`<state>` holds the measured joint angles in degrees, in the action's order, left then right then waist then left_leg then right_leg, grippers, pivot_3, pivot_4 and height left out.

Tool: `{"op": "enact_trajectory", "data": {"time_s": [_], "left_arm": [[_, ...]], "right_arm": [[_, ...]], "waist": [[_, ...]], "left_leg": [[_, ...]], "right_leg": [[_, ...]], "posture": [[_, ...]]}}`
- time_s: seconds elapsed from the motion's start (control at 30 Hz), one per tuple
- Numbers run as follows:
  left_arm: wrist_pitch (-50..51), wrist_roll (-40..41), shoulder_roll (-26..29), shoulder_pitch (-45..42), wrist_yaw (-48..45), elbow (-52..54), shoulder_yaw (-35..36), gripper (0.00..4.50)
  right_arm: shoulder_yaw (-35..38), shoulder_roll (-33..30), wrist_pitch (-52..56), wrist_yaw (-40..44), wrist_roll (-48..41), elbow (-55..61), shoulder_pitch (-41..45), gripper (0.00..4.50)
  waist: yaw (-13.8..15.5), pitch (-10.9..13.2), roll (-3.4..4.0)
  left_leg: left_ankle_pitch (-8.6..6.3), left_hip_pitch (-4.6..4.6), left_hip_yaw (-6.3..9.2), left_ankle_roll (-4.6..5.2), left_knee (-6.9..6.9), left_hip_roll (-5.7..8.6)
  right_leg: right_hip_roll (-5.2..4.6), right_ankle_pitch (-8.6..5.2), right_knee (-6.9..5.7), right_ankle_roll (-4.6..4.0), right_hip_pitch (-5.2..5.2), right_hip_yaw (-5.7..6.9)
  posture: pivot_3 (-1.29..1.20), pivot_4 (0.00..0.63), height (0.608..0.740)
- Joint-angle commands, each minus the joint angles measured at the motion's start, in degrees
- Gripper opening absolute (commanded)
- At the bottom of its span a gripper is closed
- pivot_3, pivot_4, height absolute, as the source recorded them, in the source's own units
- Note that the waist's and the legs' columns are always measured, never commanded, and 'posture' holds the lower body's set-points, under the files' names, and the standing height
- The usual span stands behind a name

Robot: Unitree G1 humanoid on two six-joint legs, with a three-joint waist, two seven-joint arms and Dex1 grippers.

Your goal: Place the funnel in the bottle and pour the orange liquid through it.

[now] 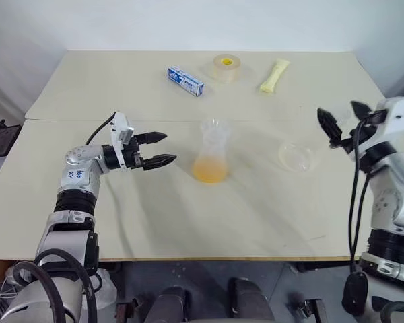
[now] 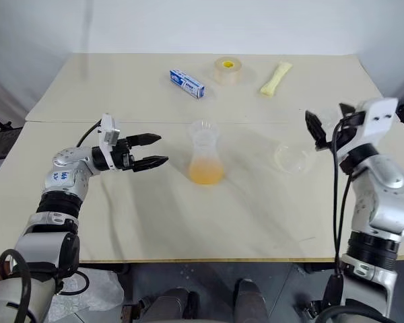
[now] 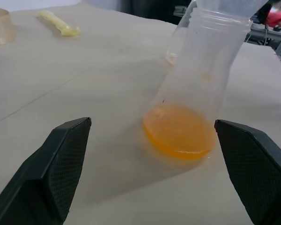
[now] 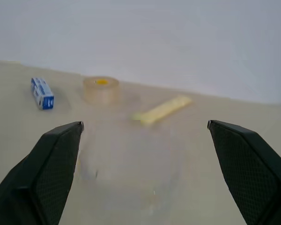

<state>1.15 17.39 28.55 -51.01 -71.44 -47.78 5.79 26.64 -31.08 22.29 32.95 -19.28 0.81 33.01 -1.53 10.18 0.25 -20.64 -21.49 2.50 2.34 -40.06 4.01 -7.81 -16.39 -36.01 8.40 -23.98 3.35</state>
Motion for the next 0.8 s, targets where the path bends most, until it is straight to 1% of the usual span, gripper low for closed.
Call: {"op": "enact_trajectory", "data": {"time_s": [0.03,0.13,0.2,0.23,0.33,0.37,0.47,0.57,0.67,0.8], "left_arm": [[-1.17,-0.04,0.38,-1.37,-0.65,0.55,0.47,4.5],[-0.79,-0.31,1.42,-0.55,-2.43,1.27,-0.12,4.5],[-0.3,-0.37,2.56,0.19,-3.9,1.86,-0.23,4.5],[-0.07,-0.35,3.05,0.57,-4.65,2.22,-0.33,4.5],[1.05,-0.11,4.97,2.54,-7.59,3.9,-0.78,4.5],[1.67,-0.09,5.4,3.05,-8.08,4.48,-0.93,4.5],[3.11,0.49,6.94,5.47,-10.19,6.96,-0.93,4.5],[4.41,1.3,8.12,8.18,-11.3,9.8,-0.44,4.5],[6.44,2.45,8.86,10.83,-10.91,13.42,0.41,4.5],[8.13,4.56,9.22,14.45,-10.24,19.01,1.94,4.5]], "right_arm": [[-1.47,-3.89,1.82,3.71,-4.76,5.86,2.37,4.44],[-3.39,-8.12,5.31,10.25,-9.99,11.63,0.49,4.44],[-3.94,-11.37,7.81,15.7,-14.2,16.73,-3.85,4.44],[-3.89,-12.99,8.72,18.4,-15.96,18.75,-6.55,4.44],[-2.27,-17.92,12.36,27.25,-22.08,25.31,-18.38,4.44],[-1.97,-19.11,12.23,29.18,-22.38,26.01,-21.56,4.44],[-2.8,-21.34,7.96,31.94,-17.48,24.94,-29.95,4.44],[-3.17,-20.62,3.3,33.37,-14.33,21.74,-35.4,4.44],[-4.16,-19.39,-0.54,33.25,-12.17,19.17,-36.95,4.44],[-4.93,-17.01,-2.53,30.24,-11.76,16.53,-34.6,4.44]], "waist": [[-0.01,0.0,0.0],[0.01,0.0,0.0],[0.1,0.0,-0.01],[0.27,0.0,-0.01],[0.95,0.0,-0.01],[1.34,0.0,-0.01],[1.72,0.01,-0.02],[2.26,0.0,-0.04],[2.35,0.0,-0.04],[2.27,0.0,-0.04]], "left_leg": [[0.0,0.0,0.0,0.0,0.01,-0.02],[0.0,0.0,0.0,0.0,0.02,-0.03],[0.0,0.0,0.01,0.0,0.04,-0.03],[0.0,0.0,0.03,0.0,0.03,-0.04],[-0.01,0.0,0.06,0.02,0.02,-0.02],[-0.02,0.0,0.05,0.03,0.0,-0.01],[-0.02,0.03,0.0,0.07,-0.12,0.02],[0.01,0.11,0.02,0.11,-0.14,0.03],[0.01,0.17,-0.01,0.11,-0.13,0.04],[0.01,0.19,0.01,0.1,-0.11,-0.01]], "right_leg": [[0.01,0.0,0.01,0.0,0.0,0.01],[0.02,0.0,0.01,0.0,0.0,0.03],[0.02,0.0,0.04,0.0,0.01,0.04],[0.02,0.0,0.04,0.0,0.02,0.07],[0.0,0.0,0.1,0.01,0.13,0.11],[-0.02,0.01,0.13,0.01,0.14,0.1],[-0.04,0.02,0.19,0.04,0.27,0.08],[-0.07,0.04,0.33,0.07,0.43,0.06],[-0.08,0.04,0.33,0.07,0.45,0.0],[-0.07,0.04,0.34,0.07,0.44,0.01]], "posture": [[0.0,0.15,0.74],[0.0,0.15,0.74],[0.0,0.15,0.74],[0.0,0.15,0.74],[0.0,0.15,0.74],[0.0,0.15,0.74],[0.0,0.15,0.74],[0.0,0.15,0.74],[0.0,0.15,0.74],[0.0,0.15,0.74]]}}
